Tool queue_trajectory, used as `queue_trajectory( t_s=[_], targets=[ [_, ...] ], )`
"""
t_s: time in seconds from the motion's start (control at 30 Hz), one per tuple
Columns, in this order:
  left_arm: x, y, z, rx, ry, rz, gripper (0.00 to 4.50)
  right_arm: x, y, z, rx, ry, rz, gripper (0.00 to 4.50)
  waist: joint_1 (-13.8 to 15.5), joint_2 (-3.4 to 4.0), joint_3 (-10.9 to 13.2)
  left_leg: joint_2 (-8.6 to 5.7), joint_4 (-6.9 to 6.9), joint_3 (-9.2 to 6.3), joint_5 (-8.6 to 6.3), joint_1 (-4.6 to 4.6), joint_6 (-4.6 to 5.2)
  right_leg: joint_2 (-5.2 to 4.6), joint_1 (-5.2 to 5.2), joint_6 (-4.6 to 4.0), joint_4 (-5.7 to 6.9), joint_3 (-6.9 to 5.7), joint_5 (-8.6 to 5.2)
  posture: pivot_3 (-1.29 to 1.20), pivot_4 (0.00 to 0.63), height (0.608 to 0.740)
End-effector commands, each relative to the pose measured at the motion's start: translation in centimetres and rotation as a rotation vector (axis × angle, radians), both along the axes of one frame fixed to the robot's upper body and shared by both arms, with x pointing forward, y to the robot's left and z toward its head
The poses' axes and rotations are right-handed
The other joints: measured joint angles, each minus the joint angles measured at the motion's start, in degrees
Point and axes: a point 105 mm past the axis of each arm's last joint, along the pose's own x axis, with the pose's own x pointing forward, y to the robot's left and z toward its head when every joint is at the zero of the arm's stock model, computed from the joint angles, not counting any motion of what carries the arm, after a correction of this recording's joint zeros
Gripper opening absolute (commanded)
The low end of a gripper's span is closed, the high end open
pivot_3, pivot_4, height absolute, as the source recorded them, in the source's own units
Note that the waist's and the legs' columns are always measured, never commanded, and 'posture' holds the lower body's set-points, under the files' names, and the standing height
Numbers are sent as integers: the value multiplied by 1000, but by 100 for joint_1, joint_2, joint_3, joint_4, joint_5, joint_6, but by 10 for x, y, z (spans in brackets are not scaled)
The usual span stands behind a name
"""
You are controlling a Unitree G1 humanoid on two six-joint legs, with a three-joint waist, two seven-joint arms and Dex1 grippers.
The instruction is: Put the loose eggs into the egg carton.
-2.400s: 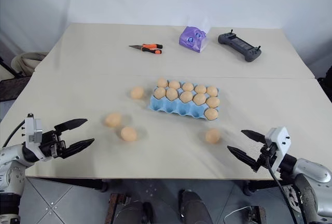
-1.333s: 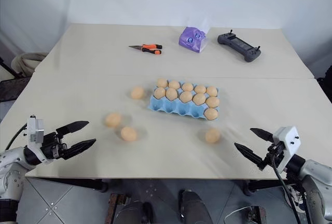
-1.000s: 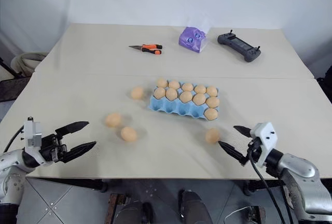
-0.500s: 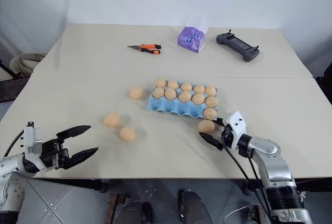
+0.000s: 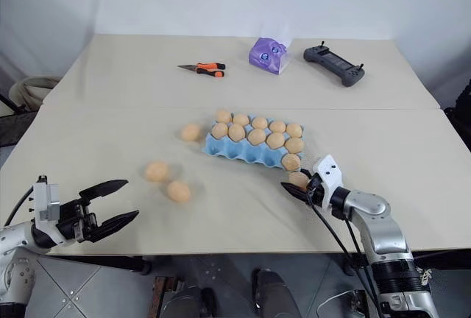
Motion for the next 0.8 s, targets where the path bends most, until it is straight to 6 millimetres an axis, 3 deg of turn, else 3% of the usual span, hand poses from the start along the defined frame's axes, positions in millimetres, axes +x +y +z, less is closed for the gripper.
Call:
queue_trajectory(
  t_s=[0.03, 0.37, 0.5, 0.7, 0.8],
  targets=[
    [1, 1, 10, 4, -56, 7, 4500, -6, -3, 10, -14, -22, 4, 1753, -1, 0, 0, 0, 0, 0, 0, 0, 0, 0, 0, 0, -1, -1, 0, 0, 150, 740],
    [7, -1, 10, 4, -60, -1, 4500, -18, -13, 30, -39, -21, 0, 1753, -22, 0, 0, -1, 2, -1, -1, -4, 0, 1, -1, 2, -2, -1, 1, 0, 150, 740],
    [6, 1, 10, 5, -56, -1, 4500, -27, -15, 54, -16, -26, 16, 1753, -6, 1, 1, -1, -1, -6, 1, -10, 3, 1, -5, 1, -5, -4, 0, 0, 150, 740],
    [7, 1, 10, 6, -58, -4, 4500, -5, 7, 94, 30, -133, -11, 1753, -53, 1, 1, -1, 3, -3, -1, -9, 2, 1, -6, 0, -5, -1, 2, 0, 150, 740],
    [9, 0, 10, 3, -63, -6, 4500, 6, 24, 98, 25, -129, -3, 1753, -44, 1, 1, 0, 1, -5, 4, -11, -2, 2, -11, -6, -3, -2, 3, 0, 150, 740]
  ],
)
